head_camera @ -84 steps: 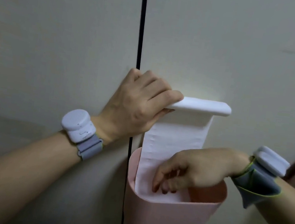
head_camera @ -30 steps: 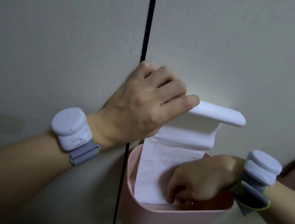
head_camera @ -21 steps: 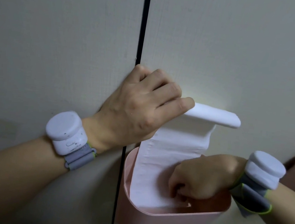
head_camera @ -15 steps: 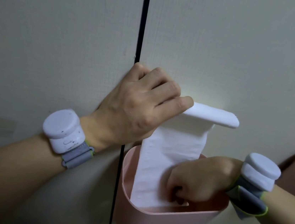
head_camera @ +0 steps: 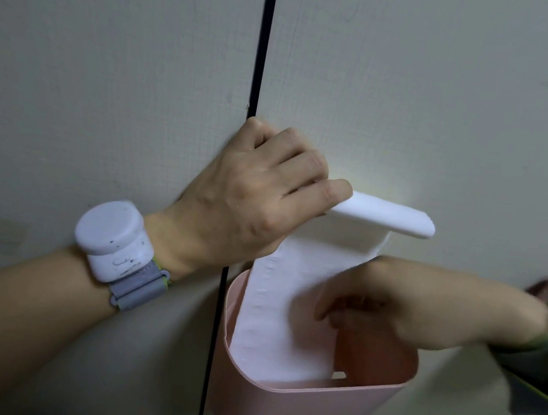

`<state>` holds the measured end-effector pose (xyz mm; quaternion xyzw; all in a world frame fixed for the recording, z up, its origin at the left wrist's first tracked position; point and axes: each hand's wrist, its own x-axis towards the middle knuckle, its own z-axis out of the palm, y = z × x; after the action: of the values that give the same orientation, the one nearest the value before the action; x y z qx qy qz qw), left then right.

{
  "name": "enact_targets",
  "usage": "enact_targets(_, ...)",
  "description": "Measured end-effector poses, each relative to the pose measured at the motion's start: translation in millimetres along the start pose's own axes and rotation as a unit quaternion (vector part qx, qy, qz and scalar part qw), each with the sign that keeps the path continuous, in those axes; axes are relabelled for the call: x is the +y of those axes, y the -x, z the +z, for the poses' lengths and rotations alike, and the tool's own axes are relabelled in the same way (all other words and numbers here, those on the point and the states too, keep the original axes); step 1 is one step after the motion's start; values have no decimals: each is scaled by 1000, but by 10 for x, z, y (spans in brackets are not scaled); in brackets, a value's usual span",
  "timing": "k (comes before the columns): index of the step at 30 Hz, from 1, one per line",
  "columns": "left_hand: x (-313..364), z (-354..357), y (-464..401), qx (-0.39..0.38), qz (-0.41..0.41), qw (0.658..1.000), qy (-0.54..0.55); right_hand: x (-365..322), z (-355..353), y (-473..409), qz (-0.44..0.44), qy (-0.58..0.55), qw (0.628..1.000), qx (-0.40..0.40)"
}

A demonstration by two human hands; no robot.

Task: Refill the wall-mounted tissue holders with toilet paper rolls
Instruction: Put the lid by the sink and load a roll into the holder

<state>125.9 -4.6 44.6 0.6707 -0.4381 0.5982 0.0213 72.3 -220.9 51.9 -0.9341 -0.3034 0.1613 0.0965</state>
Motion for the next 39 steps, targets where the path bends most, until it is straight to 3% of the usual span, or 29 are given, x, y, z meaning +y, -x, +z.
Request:
enact_targets(6,7,-46,14,-38,-3,999,28,56,-341,490,-55,-97,972,207)
enact_targets(8,7,-71,7,-51,-11,998,41,94,-385,525,-75,-89,952,282)
enact_targets(11,3,-115,1,-69,-22,996,58,133,-391,452,-63,-31,941,331)
enact_targets(23,120,-225,4,-134,-94,970,179,107,-361,376,-33,0,951,308)
enact_targets(30,-2,-408,58,-216,-149,920,292,68,-272,237,-44,-48,962,266)
enact_targets(39,143,-370,89,-261,-164,892,329,133,-206,273,-29,-43,971,235)
